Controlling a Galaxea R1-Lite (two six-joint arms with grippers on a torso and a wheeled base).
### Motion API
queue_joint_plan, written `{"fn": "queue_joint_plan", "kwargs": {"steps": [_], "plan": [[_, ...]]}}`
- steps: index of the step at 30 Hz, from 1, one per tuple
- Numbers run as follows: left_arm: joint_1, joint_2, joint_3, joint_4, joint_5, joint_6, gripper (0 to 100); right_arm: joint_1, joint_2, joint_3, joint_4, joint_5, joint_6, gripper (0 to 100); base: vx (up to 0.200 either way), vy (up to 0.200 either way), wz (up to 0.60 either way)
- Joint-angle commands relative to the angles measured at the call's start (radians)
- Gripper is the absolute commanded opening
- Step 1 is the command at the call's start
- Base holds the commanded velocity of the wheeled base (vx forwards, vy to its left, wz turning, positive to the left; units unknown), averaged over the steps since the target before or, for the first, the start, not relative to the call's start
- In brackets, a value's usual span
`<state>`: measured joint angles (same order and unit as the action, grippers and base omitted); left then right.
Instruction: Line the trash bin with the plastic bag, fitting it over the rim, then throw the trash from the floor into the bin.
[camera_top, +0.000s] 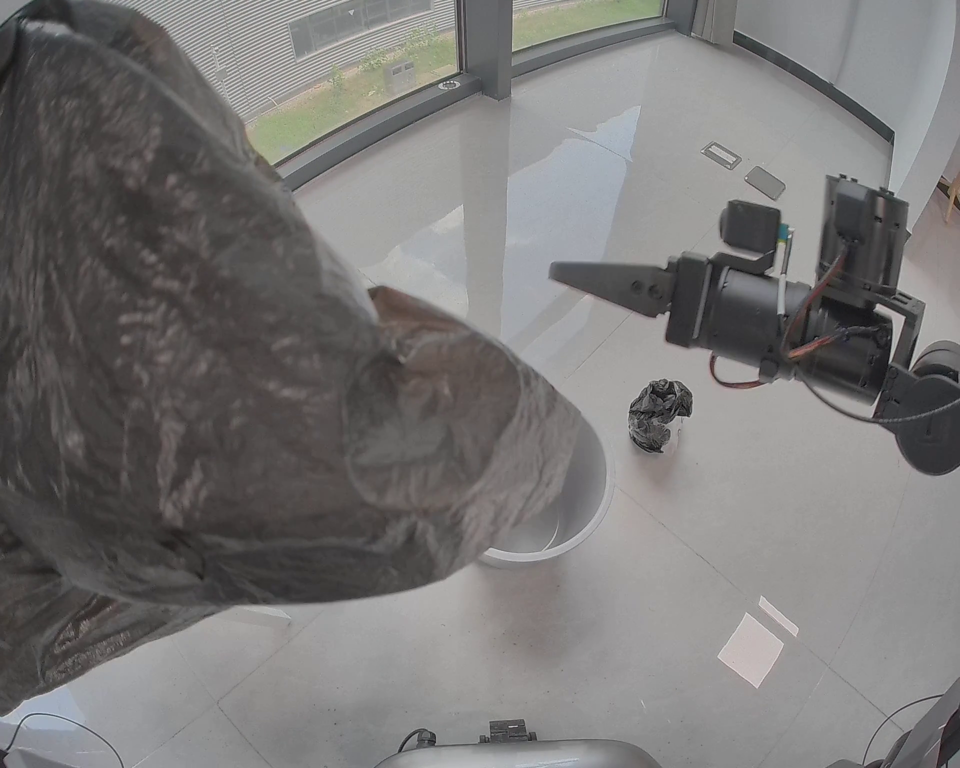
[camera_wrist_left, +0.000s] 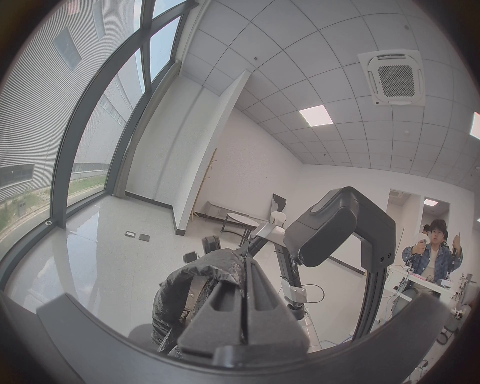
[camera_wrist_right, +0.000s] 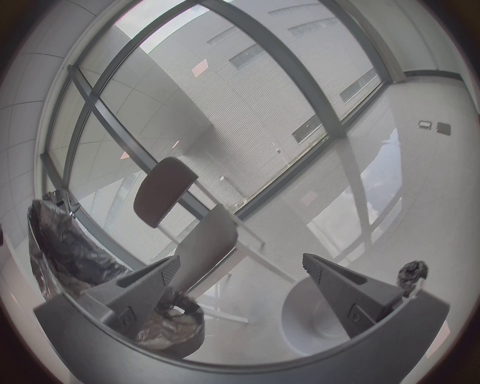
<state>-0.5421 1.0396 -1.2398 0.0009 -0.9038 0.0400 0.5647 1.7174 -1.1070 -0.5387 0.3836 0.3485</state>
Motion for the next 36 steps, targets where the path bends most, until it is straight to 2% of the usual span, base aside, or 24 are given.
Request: {"fn": "queue_joint_plan", "kwargs": {"steps": [1,5,14,19,21,23,25,29,36], "plan": [[0.001,0.005,0.029,-0.053,-0.001,-0.009,0,0.101,0.024,0.078,-0.004,0.003,0.0,100,0.0,0.0,0.0],[0.001,0.005,0.063,-0.14,-0.003,-0.052,0,0.175,0.024,0.138,-0.006,0.003,-0.006,100,0.0,0.0,0.0],[0.002,0.01,0.126,-0.286,-0.003,-0.094,0,0.228,0.031,0.168,-0.027,0.015,-0.011,100,0.0,0.0,0.0],[0.002,0.01,0.164,-0.348,-0.026,-0.094,0,0.267,0.034,0.236,-0.222,0.061,-0.005,100,0.0,0.0,0.0],[0.002,0.008,0.18,-0.367,-0.047,-0.094,0,0.239,0.065,0.223,-0.287,0.061,0.003,100,0.0,0.0,0.0],[0.004,0.007,0.187,-0.381,-0.063,-0.097,0,0.193,0.1,0.208,-0.29,0.063,0.027,100,0.0,0.0,0.0],[0.004,0.007,0.187,-0.387,-0.066,-0.106,0,0.19,0.096,0.222,-0.29,0.063,0.044,100,0.0,0.0,0.0],[0.007,0.014,0.184,-0.427,-0.066,-0.141,0,0.276,0.067,0.315,-0.288,0.072,0.033,100,0.0,0.0,0.0],[0.019,0.011,0.195,-0.506,-0.084,-0.169,0,0.331,0.087,0.348,-0.264,0.07,0.003,100,0.0,0.0,0.0]]}}
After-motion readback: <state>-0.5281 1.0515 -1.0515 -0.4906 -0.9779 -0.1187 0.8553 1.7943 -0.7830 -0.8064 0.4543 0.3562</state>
